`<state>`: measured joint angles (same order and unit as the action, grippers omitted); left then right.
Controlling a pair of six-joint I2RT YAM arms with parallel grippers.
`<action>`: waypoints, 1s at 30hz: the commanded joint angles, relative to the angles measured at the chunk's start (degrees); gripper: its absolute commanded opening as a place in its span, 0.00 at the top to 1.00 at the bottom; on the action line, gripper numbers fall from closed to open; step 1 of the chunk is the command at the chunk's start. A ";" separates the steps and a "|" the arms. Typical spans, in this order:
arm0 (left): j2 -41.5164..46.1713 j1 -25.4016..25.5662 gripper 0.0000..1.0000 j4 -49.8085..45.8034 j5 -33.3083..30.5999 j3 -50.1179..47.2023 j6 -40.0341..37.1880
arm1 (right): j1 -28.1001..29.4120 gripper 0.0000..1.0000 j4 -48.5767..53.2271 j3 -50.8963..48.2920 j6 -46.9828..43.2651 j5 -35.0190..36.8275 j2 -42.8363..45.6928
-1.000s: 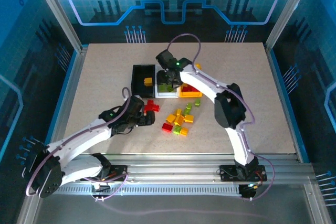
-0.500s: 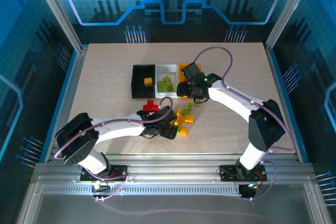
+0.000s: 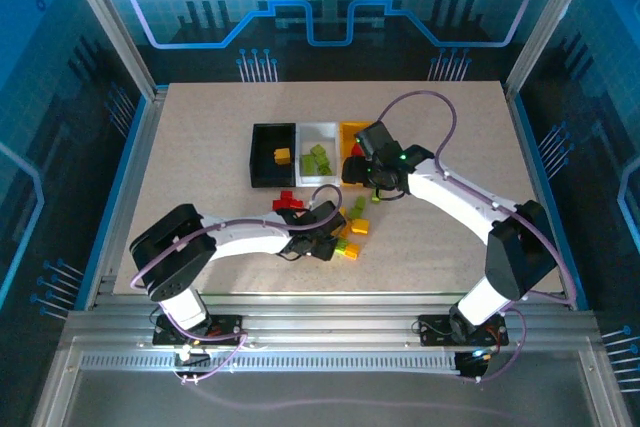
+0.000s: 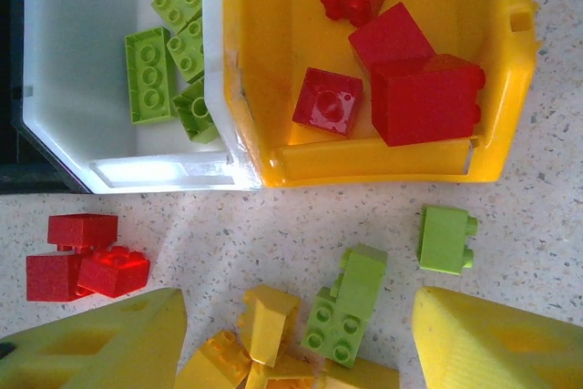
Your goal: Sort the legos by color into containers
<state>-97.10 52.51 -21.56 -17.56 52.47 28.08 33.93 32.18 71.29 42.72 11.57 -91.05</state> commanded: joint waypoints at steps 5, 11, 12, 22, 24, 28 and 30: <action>0.22 -1.62 0.51 -0.04 2.38 0.01 0.52 | -1.00 0.33 0.17 -0.80 1.16 1.57 2.79; 9.88 -4.72 0.58 -1.81 6.20 0.42 2.20 | -1.96 0.33 -0.19 -4.15 2.26 2.31 5.44; 11.35 -5.66 0.58 -1.91 6.98 1.34 2.27 | -2.25 0.33 -0.27 -5.06 2.52 2.58 6.19; -1.65 -11.61 0.58 3.55 10.49 25.76 -1.18 | -5.99 0.33 -0.21 -15.56 5.50 2.50 13.48; -6.83 -12.25 0.58 4.11 10.38 31.71 -1.41 | -6.33 0.33 0.28 -16.63 5.55 2.49 14.76; -17.58 -13.21 0.58 2.75 9.11 44.09 -2.05 | -6.59 0.33 1.10 -17.91 5.29 2.28 16.20; -22.12 -13.53 0.58 1.62 7.81 49.28 -2.43 | -6.63 0.33 1.61 -18.24 5.31 2.23 16.88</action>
<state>-114.74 39.62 -18.00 -8.75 96.05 27.42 28.03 32.58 53.95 46.78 13.21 -76.01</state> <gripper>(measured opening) 0.490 0.671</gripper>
